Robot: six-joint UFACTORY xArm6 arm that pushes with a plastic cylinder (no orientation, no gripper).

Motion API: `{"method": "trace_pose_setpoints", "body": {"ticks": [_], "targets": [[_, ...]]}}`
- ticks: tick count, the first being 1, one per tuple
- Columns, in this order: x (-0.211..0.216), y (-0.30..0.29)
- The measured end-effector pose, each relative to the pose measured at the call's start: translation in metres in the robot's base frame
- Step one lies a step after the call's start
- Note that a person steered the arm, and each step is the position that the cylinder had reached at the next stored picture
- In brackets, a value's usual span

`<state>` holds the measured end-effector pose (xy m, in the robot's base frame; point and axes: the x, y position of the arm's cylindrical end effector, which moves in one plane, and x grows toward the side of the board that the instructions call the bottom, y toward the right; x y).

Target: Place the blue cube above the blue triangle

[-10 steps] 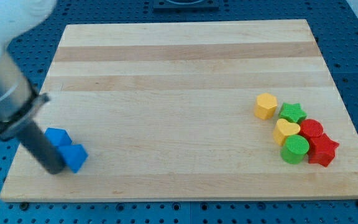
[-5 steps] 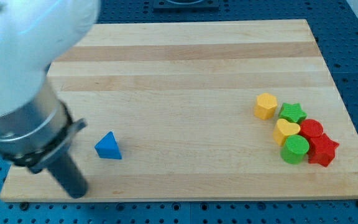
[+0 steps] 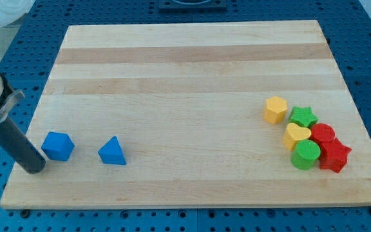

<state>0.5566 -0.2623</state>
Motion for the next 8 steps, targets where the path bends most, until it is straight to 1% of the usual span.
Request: {"method": "trace_pose_setpoints", "body": {"ticks": [1,2,3,4,5,6,7,8], "targets": [[-0.049,0.001],[-0.049,0.001],[-0.033,0.041],[0.003,0.107],[0.020,0.153],[0.027,0.195],[0.028,0.207],[0.029,0.158]]}}
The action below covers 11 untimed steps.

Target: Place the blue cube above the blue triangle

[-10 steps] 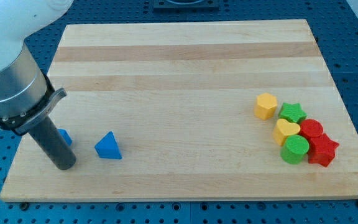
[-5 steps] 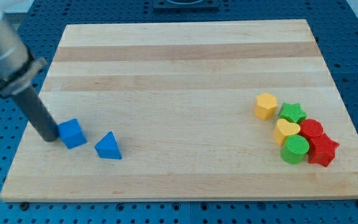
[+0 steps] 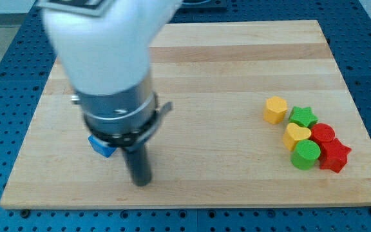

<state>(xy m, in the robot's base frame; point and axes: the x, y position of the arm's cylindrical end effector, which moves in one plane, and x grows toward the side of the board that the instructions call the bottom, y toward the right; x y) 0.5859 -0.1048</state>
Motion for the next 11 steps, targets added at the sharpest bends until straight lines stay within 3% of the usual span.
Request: {"method": "trace_pose_setpoints", "body": {"ticks": [2,3,4,8,11], "targets": [[0.001,-0.074],[-0.055,-0.069],[-0.071,-0.068],[-0.090,-0.061],[-0.081,0.000]]}}
